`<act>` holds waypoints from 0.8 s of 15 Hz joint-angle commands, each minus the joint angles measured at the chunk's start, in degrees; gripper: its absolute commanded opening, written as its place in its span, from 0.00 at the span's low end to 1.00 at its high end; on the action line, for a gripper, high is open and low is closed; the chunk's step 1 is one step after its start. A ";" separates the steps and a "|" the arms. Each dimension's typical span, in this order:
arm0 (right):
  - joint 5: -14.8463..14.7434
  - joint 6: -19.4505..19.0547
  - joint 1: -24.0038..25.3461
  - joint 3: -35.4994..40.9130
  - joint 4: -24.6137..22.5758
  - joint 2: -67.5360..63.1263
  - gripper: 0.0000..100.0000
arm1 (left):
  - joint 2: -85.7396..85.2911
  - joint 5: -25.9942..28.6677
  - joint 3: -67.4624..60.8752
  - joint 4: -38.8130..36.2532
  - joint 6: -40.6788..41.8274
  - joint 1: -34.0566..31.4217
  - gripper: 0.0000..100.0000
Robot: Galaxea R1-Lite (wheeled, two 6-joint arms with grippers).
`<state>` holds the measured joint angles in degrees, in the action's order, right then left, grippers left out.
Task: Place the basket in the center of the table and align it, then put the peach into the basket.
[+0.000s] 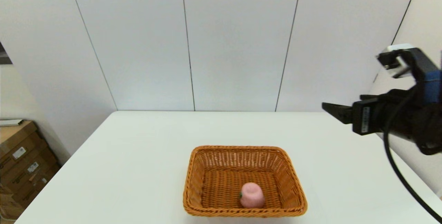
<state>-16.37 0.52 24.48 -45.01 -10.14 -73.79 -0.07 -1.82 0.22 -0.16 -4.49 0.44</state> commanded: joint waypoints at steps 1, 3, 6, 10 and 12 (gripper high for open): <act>-1.82 -11.77 -4.88 13.28 2.32 27.56 1.00 | -0.01 -0.03 0.04 -0.02 -0.08 0.09 1.00; -1.56 -11.86 -11.30 16.62 7.68 37.23 1.00 | -0.01 -0.03 0.04 -0.02 -0.08 0.00 1.00; -0.77 -11.95 -20.44 19.96 14.98 48.57 1.00 | -0.01 -0.03 0.04 -0.02 -0.08 0.00 1.00; 3.36 -10.19 -24.39 26.02 16.03 60.87 1.00 | -0.01 -0.03 0.04 -0.02 -0.08 0.00 1.00; 4.51 -6.32 -24.48 28.75 16.03 65.62 1.00 | -0.01 -0.03 -0.04 -0.02 -0.17 0.00 1.00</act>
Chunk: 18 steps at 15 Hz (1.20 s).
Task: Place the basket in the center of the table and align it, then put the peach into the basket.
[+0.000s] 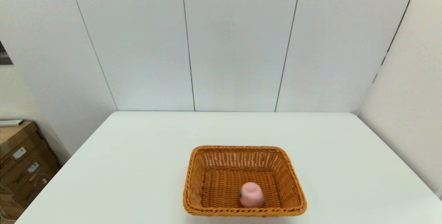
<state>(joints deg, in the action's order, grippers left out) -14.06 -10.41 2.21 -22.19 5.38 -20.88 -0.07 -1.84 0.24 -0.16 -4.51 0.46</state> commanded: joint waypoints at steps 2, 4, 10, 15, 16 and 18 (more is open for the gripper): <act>5.97 7.51 -2.12 10.06 0.16 17.89 1.00 | -0.01 0.00 -0.07 -0.02 -0.15 -0.02 1.00; 8.61 8.74 -2.12 14.27 -0.10 20.97 1.00 | -0.01 0.00 -0.07 -0.02 -0.15 -0.02 1.00; 12.56 8.57 -2.12 19.20 -0.19 20.97 1.00 | -0.01 0.00 -0.07 -0.02 -0.15 -0.02 1.00; 15.46 5.58 -2.03 20.43 -0.28 20.97 1.00 | -0.01 0.00 0.02 -0.02 -0.15 -0.02 1.00; 15.29 5.66 -2.03 20.43 -0.28 20.97 1.00 | -0.01 0.00 -0.07 -0.02 -0.15 -0.02 1.00; 15.20 5.75 -2.03 20.43 -0.45 20.97 1.00 | -0.01 0.00 -0.07 -0.02 -0.15 -0.02 1.00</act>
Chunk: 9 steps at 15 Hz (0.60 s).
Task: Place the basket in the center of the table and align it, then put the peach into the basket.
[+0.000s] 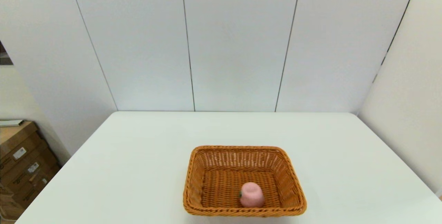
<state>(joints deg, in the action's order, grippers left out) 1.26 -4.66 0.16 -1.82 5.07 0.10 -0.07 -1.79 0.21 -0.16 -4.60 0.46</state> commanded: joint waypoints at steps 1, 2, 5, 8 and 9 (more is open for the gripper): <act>-0.11 0.00 0.02 0.15 -0.24 -0.01 1.00 | -0.01 -0.05 -0.03 -0.02 -0.06 -0.02 1.00; -0.11 0.00 0.02 0.15 -0.24 -0.01 1.00 | -0.01 -0.05 0.06 -0.02 -0.06 -0.02 1.00; -0.20 2.20 0.02 0.06 -0.24 -0.01 1.00 | -0.01 -0.05 -0.03 -0.02 -0.06 -0.02 1.00; -0.90 2.46 0.02 0.06 -0.24 -0.01 1.00 | -0.01 -0.05 -0.03 -0.02 -0.06 -0.02 1.00; -0.90 2.99 0.02 0.06 -0.24 -0.01 1.00 | -0.01 -0.05 0.06 -0.02 -0.06 -0.02 1.00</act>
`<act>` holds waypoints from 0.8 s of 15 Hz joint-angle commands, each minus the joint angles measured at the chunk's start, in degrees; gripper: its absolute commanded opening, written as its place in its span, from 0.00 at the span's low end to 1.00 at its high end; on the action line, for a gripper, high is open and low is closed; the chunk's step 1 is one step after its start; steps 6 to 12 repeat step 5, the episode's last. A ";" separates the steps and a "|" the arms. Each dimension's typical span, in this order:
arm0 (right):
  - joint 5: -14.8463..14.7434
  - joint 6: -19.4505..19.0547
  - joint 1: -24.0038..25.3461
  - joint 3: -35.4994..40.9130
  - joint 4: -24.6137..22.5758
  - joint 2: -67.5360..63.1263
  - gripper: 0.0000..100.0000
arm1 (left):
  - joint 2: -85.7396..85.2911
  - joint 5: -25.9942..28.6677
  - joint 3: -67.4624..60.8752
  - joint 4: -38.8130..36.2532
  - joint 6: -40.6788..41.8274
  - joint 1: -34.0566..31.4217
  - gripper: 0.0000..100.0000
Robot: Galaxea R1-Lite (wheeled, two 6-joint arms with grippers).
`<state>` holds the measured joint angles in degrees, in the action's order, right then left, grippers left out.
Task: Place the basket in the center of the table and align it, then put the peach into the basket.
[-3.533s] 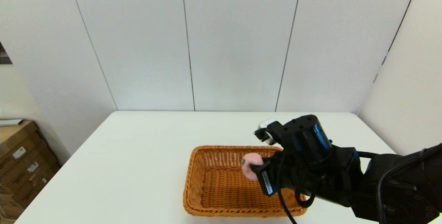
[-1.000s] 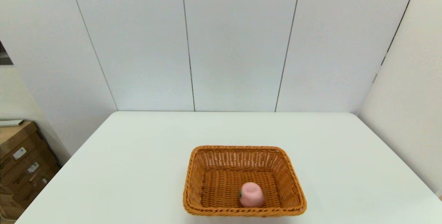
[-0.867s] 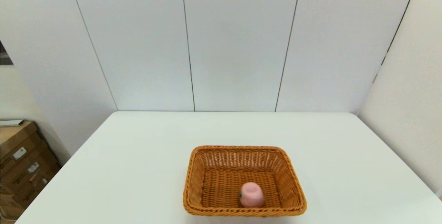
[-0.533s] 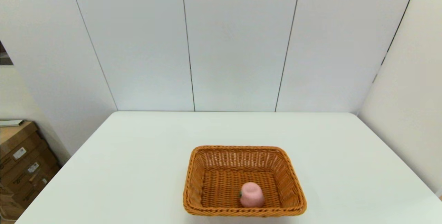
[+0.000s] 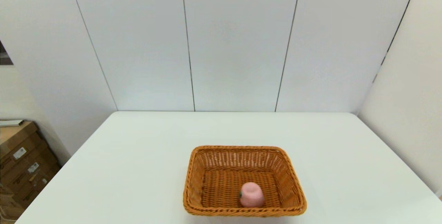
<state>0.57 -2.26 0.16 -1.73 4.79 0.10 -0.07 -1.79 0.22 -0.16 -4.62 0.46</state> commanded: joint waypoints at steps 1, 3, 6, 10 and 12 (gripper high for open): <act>-0.22 0.94 0.02 -0.03 0.04 -0.01 1.00 | -0.01 -0.05 0.04 -0.02 -0.04 0.06 1.00; -0.22 0.94 0.02 -0.03 0.04 -0.01 1.00 | -0.01 -0.05 -0.04 -0.02 -0.04 0.06 1.00; -0.22 1.02 0.02 -0.03 0.04 -0.01 1.00 | -0.01 -0.05 -0.04 -0.02 -0.04 -0.02 1.00; -0.22 1.02 0.02 -0.03 0.04 -0.01 1.00 | -0.01 -0.05 -0.04 -0.02 -0.04 -0.02 1.00; -0.22 1.02 0.02 -0.03 0.04 -0.01 1.00 | -0.01 -0.05 -0.04 -0.02 -0.04 -0.02 1.00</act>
